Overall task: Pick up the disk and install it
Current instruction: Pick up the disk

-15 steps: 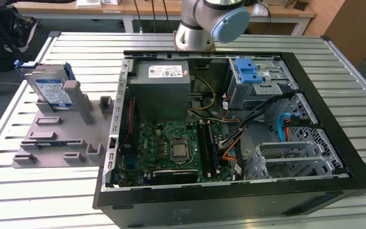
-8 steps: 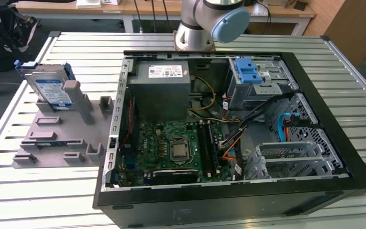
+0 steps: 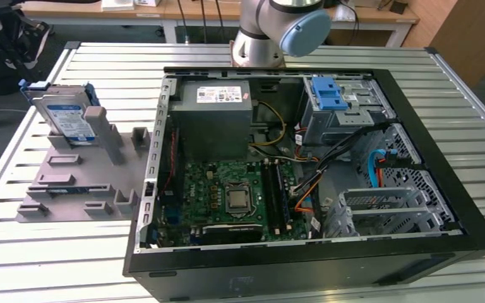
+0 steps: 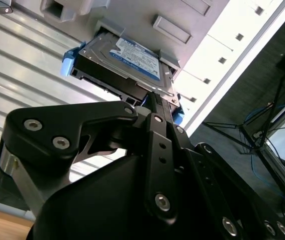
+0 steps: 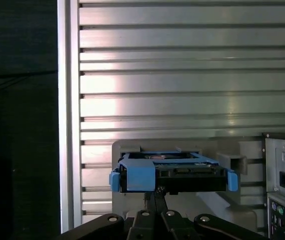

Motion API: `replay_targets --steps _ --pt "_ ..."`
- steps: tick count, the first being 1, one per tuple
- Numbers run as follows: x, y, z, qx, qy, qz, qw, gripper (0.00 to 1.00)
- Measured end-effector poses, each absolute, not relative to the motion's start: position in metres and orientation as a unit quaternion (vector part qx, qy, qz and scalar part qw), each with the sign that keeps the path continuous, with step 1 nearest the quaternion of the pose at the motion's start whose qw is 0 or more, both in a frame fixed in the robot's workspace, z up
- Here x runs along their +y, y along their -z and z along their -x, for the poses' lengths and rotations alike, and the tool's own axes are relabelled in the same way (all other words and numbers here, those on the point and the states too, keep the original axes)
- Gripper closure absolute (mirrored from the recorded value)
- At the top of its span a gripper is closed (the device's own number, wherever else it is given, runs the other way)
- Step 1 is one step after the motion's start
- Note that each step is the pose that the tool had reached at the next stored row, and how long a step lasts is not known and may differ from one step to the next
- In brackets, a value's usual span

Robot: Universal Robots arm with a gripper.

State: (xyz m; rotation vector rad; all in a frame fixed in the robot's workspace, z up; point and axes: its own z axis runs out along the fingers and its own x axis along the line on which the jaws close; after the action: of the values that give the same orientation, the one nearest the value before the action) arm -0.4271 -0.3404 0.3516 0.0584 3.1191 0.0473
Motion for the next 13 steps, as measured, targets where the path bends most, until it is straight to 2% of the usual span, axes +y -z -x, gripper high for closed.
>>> replay_targets --steps 13 --pt "-0.3404 -0.3516 0.4271 1.0 -0.015 0.012 0.01 0.89"
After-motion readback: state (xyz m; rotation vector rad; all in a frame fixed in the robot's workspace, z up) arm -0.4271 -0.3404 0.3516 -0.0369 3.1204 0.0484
